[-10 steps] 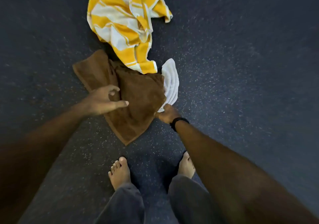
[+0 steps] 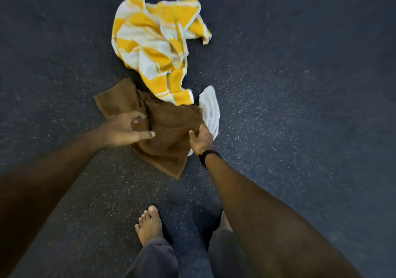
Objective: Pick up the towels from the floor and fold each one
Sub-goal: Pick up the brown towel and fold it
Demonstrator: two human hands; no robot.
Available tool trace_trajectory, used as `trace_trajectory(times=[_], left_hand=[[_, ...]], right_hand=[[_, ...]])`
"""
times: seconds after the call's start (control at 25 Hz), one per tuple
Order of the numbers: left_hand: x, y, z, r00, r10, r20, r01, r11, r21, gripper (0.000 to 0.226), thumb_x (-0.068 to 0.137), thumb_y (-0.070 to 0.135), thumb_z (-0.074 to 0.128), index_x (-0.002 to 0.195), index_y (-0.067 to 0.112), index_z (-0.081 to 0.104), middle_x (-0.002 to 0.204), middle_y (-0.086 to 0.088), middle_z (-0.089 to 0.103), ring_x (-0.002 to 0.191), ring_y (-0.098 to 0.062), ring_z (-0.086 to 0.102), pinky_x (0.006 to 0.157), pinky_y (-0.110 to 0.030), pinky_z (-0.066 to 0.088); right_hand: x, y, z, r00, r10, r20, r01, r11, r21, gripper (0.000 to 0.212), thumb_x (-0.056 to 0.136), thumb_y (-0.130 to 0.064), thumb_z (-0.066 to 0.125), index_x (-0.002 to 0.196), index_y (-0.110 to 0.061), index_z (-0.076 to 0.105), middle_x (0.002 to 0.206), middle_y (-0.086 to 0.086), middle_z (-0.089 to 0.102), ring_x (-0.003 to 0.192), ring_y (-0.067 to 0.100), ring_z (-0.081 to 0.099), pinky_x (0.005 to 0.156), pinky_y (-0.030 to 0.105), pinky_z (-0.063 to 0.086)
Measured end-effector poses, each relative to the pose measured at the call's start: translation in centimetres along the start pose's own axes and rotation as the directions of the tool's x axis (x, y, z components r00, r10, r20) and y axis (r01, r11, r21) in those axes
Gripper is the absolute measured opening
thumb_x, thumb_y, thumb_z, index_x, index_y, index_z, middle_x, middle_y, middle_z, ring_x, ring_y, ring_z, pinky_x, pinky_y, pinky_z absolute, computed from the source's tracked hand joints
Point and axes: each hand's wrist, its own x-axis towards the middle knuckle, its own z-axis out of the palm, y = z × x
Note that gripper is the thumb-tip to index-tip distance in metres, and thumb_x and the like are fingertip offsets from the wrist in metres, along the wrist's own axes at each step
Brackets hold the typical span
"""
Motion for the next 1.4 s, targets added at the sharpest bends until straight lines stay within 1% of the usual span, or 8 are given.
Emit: trace_trajectory(times=[0.12, 0.32, 0.68, 0.8, 0.96, 1.12, 1.28, 1.4], left_hand=[[-5.6, 4.0, -2.6, 0.978, 0.189, -0.084, -0.177, 0.975, 0.132, 0.056, 0.079, 0.046, 0.072, 0.126, 0.021, 0.056, 0.126, -0.003, 0.059, 0.116, -0.022, 0.054, 0.085, -0.029, 0.043], [-18.2, 20.2, -14.8, 0.916, 0.349, -0.199, -0.32, 0.933, 0.164, 0.08, 0.064, 0.059, 0.072, 0.133, 0.025, 0.05, 0.133, -0.001, 0.055, 0.121, -0.023, 0.053, 0.098, -0.035, 0.042], [-41.6, 47.9, -26.5, 0.678, 0.677, -0.286, -0.612, 0.736, 0.291, 0.064, 0.081, 0.048, 0.069, 0.136, 0.021, 0.048, 0.136, -0.003, 0.052, 0.125, -0.022, 0.049, 0.099, -0.032, 0.038], [-47.4, 57.1, -26.1, 0.585, 0.766, -0.266, -0.702, 0.643, 0.307, 0.065, 0.08, 0.049, 0.069, 0.135, 0.023, 0.048, 0.138, -0.002, 0.051, 0.126, -0.022, 0.048, 0.101, -0.035, 0.039], [-53.7, 68.3, -21.5, 0.447, 0.869, -0.213, -0.802, 0.494, 0.335, 0.065, 0.08, 0.047, 0.07, 0.136, 0.022, 0.048, 0.14, -0.003, 0.05, 0.127, -0.021, 0.048, 0.099, -0.032, 0.038], [-57.4, 76.4, -15.7, 0.369, 0.916, -0.159, -0.848, 0.402, 0.344, 0.066, 0.08, 0.047, 0.07, 0.136, 0.022, 0.048, 0.14, -0.004, 0.051, 0.127, -0.021, 0.049, 0.099, -0.033, 0.039], [-60.5, 83.7, -10.0, 0.291, 0.95, -0.113, -0.875, 0.312, 0.37, 0.065, 0.08, 0.047, 0.071, 0.135, 0.022, 0.05, 0.137, -0.006, 0.053, 0.122, -0.022, 0.052, 0.098, -0.033, 0.04], [-61.8, 88.3, -6.0, 0.234, 0.97, -0.064, -0.894, 0.241, 0.378, 0.063, 0.079, 0.045, 0.072, 0.133, 0.021, 0.051, 0.132, -0.006, 0.056, 0.118, -0.021, 0.054, 0.097, -0.031, 0.04]], right_hand=[[-3.3, -7.0, -7.1, 0.972, -0.223, -0.077, 0.223, 0.975, -0.019, 0.007, 0.096, -0.013, 0.05, 0.094, -0.007, 0.048, 0.088, 0.008, 0.053, 0.085, 0.024, 0.05, 0.074, 0.036, 0.042], [-12.1, -22.8, -22.8, 0.86, -0.483, -0.165, 0.485, 0.874, -0.026, 0.01, 0.096, -0.008, 0.045, 0.091, -0.007, 0.054, 0.081, 0.005, 0.052, 0.084, 0.024, 0.049, 0.071, 0.026, 0.034], [-34.3, -39.3, -56.3, 0.77, -0.574, -0.279, 0.531, 0.818, -0.22, 0.024, 0.098, -0.014, 0.041, 0.102, -0.002, 0.061, 0.097, -0.005, 0.056, 0.085, 0.016, 0.053, 0.071, 0.027, 0.039], [-40.6, -40.4, -67.7, 0.753, -0.58, -0.311, 0.5, 0.811, -0.304, 0.03, 0.098, -0.013, 0.043, 0.103, 0.01, 0.061, 0.093, -0.011, 0.055, 0.083, 0.015, 0.056, 0.079, 0.037, 0.049], [-47.7, -37.6, -81.2, 0.715, -0.542, -0.441, 0.439, 0.84, -0.318, 0.032, 0.099, -0.013, 0.045, 0.085, 0.009, 0.064, 0.066, -0.008, 0.053, 0.058, 0.01, 0.045, 0.06, 0.028, 0.039], [-52.2, -33.4, -90.7, 0.61, -0.571, -0.55, 0.393, 0.82, -0.415, 0.026, 0.096, -0.011, 0.049, 0.077, 0.001, 0.062, 0.084, 0.006, 0.054, 0.079, 0.013, 0.048, 0.055, 0.013, 0.035], [-55.6, -27.9, -98.6, 0.541, -0.548, -0.637, 0.292, 0.833, -0.469, 0.023, 0.095, -0.014, 0.051, 0.074, -0.016, 0.058, 0.085, 0.006, 0.059, 0.084, 0.02, 0.055, 0.074, 0.03, 0.044], [-57.6, -24.0, -102.8, 0.5, -0.498, -0.709, 0.235, 0.865, -0.443, 0.02, 0.094, -0.011, 0.051, 0.076, -0.018, 0.058, 0.088, 0.003, 0.06, 0.086, 0.016, 0.054, 0.071, 0.024, 0.038]])
